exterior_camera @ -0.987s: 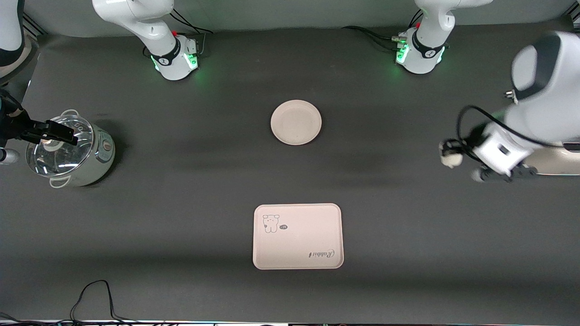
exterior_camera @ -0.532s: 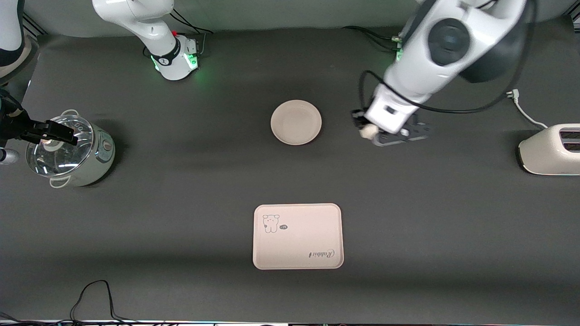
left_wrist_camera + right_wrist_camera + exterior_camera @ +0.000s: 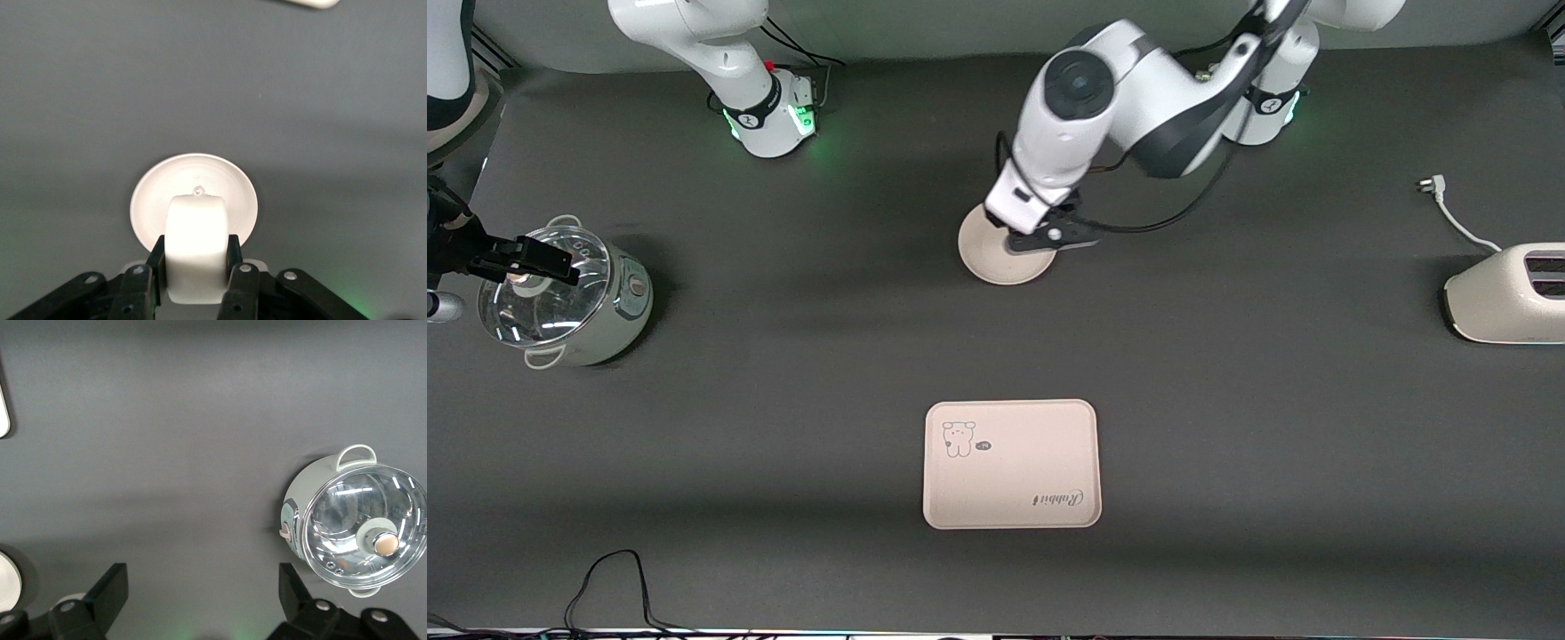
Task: Place bun in plate and plate on tray
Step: 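Carry the bun with the left gripper over the white plate, then lower the bun onto the plate and open the left gripper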
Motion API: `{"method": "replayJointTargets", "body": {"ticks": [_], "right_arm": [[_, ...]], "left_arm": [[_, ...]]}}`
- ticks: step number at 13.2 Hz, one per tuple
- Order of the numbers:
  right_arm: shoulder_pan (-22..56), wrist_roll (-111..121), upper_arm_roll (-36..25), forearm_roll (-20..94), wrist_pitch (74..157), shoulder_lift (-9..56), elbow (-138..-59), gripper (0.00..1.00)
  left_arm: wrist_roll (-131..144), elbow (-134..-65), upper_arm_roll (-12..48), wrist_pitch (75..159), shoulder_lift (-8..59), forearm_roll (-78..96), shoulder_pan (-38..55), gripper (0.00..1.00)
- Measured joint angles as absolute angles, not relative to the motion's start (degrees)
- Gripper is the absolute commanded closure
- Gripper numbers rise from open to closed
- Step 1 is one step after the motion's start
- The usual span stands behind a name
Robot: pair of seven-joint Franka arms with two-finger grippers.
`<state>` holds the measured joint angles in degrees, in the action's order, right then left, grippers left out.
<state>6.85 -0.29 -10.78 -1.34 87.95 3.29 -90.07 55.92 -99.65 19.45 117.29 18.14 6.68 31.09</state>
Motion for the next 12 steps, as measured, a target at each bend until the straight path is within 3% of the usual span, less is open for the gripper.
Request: {"method": "replayJointTargets", "body": {"ticks": [5, 7, 10, 11, 12], "right_arm": [[6.85, -0.29, -10.79, -1.34, 87.95, 3.29, -90.07, 0.0], [6.85, -0.29, -10.78, -1.34, 87.95, 3.29, -90.08, 0.0], [6.85, -0.29, -10.78, -1.34, 87.95, 3.29, -90.08, 0.0], [6.85, -0.29, -10.78, -1.34, 87.95, 3.29, -90.08, 0.0], [6.85, -0.29, -10.78, -1.34, 87.95, 3.29, -90.08, 0.0]], "left_arm": [[65.73, -105.2, 19.37, 132.94, 29.89, -3.26, 38.29, 0.59], [67.61, -108.8, 19.27, 138.22, 31.15, -4.85, 39.56, 0.59], [68.05, -110.67, 19.08, 139.13, 31.34, -5.98, 39.66, 0.56], [68.05, -110.95, 19.06, 139.18, 31.53, -6.07, 39.7, 0.5], [68.06, -111.44, 19.05, 139.75, 31.79, -6.13, 39.85, 0.26]]}}
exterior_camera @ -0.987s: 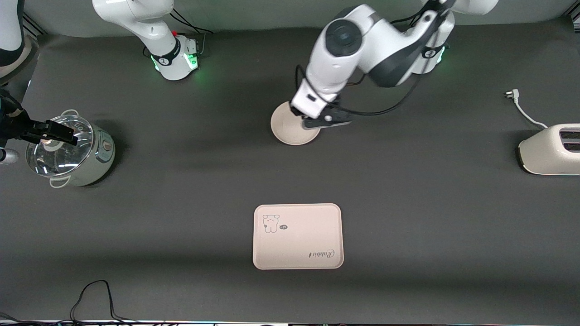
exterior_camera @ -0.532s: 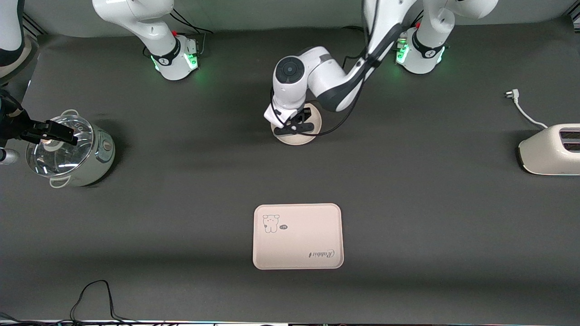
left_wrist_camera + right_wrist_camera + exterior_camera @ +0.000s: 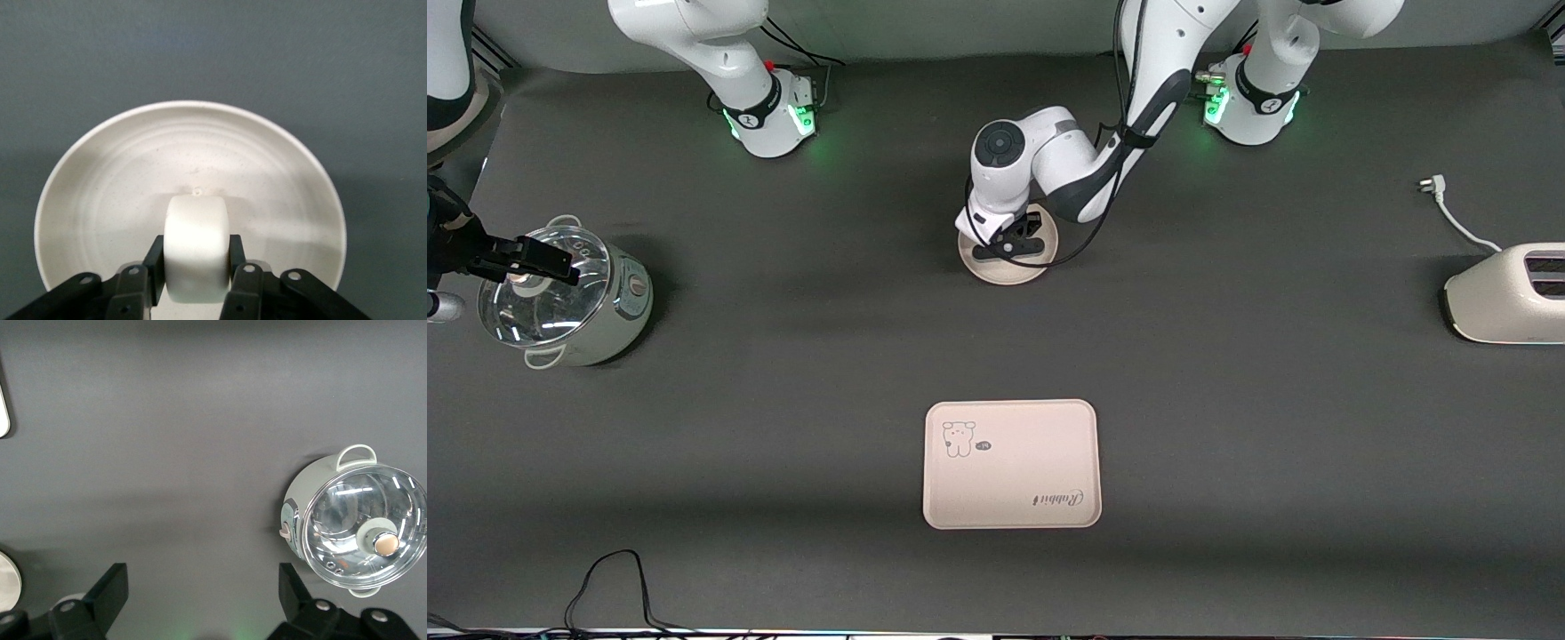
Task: Place bun in plate and plate on tray
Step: 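Lower the bun onto the plate and open the left gripper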
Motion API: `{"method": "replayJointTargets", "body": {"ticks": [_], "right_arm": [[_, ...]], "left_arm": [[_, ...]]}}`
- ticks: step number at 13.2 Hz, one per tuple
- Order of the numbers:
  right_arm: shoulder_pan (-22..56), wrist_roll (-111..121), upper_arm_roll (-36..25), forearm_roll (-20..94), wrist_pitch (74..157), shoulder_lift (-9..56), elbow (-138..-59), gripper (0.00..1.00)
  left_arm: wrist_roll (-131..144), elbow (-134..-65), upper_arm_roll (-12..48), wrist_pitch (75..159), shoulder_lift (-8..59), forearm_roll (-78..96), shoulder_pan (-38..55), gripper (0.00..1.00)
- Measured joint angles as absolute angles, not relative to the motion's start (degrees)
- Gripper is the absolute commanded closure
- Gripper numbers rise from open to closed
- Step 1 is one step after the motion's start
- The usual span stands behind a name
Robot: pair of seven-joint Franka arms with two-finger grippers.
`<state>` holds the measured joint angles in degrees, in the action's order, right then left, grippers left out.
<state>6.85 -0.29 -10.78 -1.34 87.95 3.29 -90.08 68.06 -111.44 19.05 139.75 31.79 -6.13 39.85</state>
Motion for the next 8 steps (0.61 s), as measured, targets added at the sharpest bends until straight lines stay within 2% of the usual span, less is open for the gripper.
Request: {"method": "replayJointTargets", "body": {"ticks": [1, 8], "right_arm": [[6.85, -0.29, -10.79, -1.34, 87.95, 3.29, -90.08, 0.0], [6.85, -0.29, -10.79, -1.34, 87.95, 3.29, -90.11, 0.0]], "left_arm": [[68.06, -112.24, 19.03, 141.04, 32.0, -6.28, 40.04, 0.0], [68.41, -113.26, 18.53, 142.23, 31.52, -6.71, 40.12, 0.0]]}}
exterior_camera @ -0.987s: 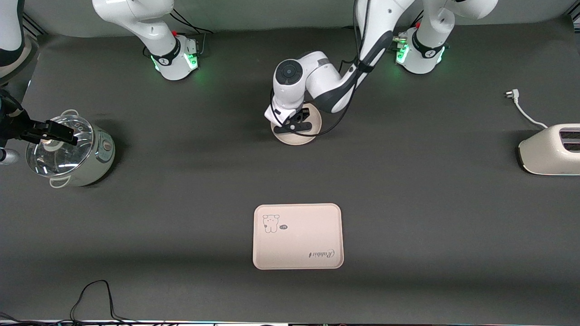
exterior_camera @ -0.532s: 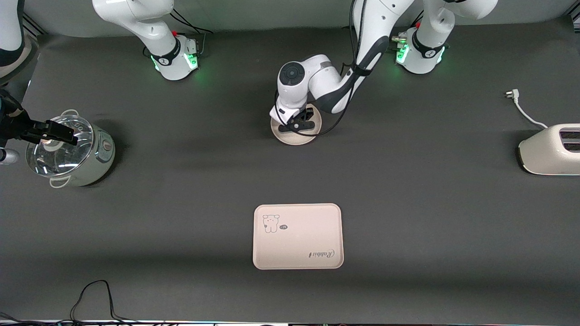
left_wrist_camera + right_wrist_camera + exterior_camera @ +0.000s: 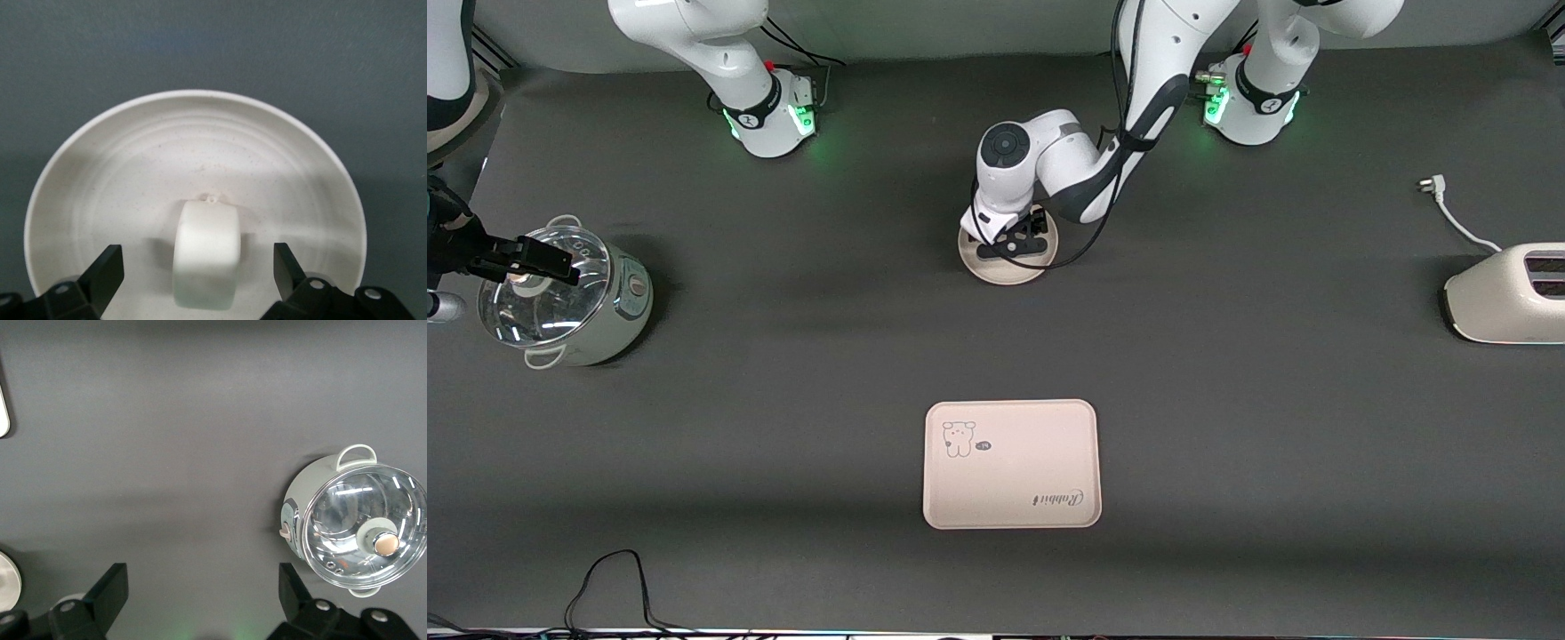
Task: Place bun in plate and plate on tray
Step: 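Lower the bun onto the plate and open the left gripper, then withdraw the left gripper while the right gripper moves toward the plate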
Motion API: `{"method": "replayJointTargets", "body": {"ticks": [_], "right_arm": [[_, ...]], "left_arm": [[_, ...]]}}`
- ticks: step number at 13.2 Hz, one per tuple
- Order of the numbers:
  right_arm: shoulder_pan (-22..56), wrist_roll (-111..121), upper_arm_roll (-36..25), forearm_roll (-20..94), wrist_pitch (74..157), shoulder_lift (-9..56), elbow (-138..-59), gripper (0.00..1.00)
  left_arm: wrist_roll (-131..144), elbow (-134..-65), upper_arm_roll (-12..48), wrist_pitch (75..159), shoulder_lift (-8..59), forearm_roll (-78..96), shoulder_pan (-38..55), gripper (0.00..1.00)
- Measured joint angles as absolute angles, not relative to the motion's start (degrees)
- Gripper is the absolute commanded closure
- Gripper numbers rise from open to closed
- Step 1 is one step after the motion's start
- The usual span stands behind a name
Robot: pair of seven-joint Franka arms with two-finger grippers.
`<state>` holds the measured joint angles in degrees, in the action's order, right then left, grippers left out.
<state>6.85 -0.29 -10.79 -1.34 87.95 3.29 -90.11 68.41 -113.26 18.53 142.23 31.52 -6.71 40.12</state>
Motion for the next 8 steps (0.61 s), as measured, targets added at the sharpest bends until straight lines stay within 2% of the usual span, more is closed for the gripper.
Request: {"method": "replayJointTargets", "body": {"ticks": [4, 8], "right_arm": [[6.85, -0.29, -10.78, -1.34, 87.95, 3.29, -90.2, 0.0], [7.24, -0.29, -10.55, -1.16, 87.93, 3.03, -90.71, 0.0]], "left_arm": [[67.95, -111.26, 18.26, 135.79, 26.92, -6.76, 37.81, 0.0], [55.31, -105.53, 18.17, 125.63, 21.63, -0.78, 27.78, 0.0]]}}
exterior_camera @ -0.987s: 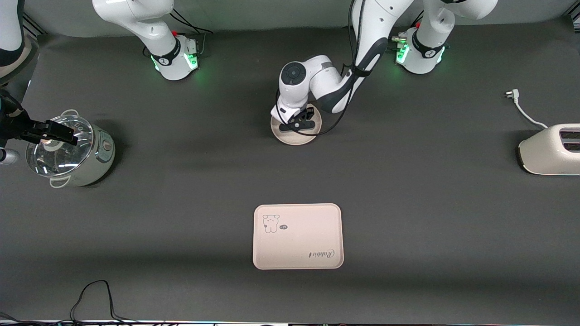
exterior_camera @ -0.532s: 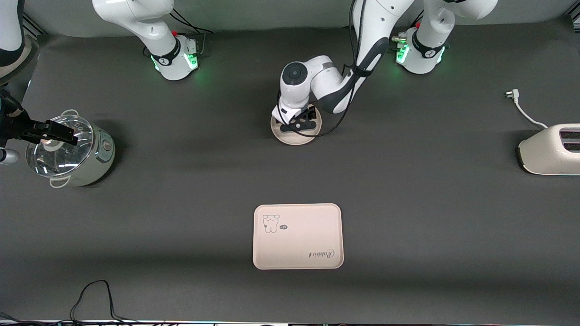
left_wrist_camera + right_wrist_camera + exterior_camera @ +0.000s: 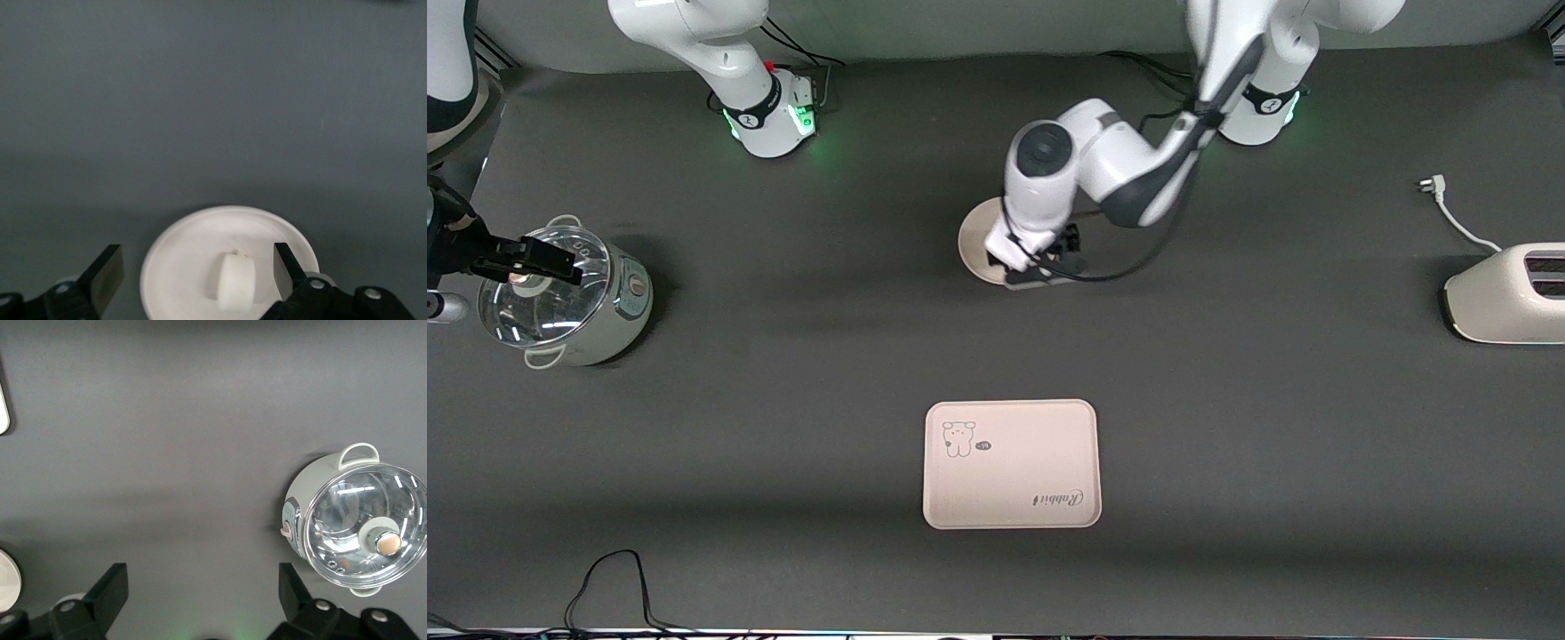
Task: Place bun in plate and plate on tray
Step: 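Withdraw the left gripper while the right gripper moves toward the plate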
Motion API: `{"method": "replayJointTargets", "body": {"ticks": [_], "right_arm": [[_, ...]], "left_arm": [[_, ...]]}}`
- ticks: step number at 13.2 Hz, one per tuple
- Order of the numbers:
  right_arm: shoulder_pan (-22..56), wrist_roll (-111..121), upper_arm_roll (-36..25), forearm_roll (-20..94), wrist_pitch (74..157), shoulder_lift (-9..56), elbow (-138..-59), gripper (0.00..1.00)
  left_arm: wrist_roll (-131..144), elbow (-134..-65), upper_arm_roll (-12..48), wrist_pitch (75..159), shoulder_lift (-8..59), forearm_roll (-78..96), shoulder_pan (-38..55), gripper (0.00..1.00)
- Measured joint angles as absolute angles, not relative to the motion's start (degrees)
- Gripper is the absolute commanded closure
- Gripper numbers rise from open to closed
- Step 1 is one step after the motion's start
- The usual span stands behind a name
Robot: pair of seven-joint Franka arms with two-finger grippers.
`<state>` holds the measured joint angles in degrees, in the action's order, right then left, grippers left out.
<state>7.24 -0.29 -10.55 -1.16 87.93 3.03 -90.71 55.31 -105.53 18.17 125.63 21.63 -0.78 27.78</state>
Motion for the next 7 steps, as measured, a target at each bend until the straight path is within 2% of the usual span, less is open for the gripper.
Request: {"method": "replayJointTargets", "body": {"ticks": [4, 7], "right_arm": [[13.64, -3.31, -10.14, 0.27, 87.58, -0.85, -93.8, 0.0], [26.07, -17.47, -9.77, 1.5, 87.65, -3.57, -95.76, 0.0]], "left_arm": [[45.15, -95.96, 17.84, 113.51, 18.95, 0.56, 12.95, 0.0], [38.6, -89.57, 17.71, 102.86, 16.65, 0.44, 3.75, 0.0]]}}
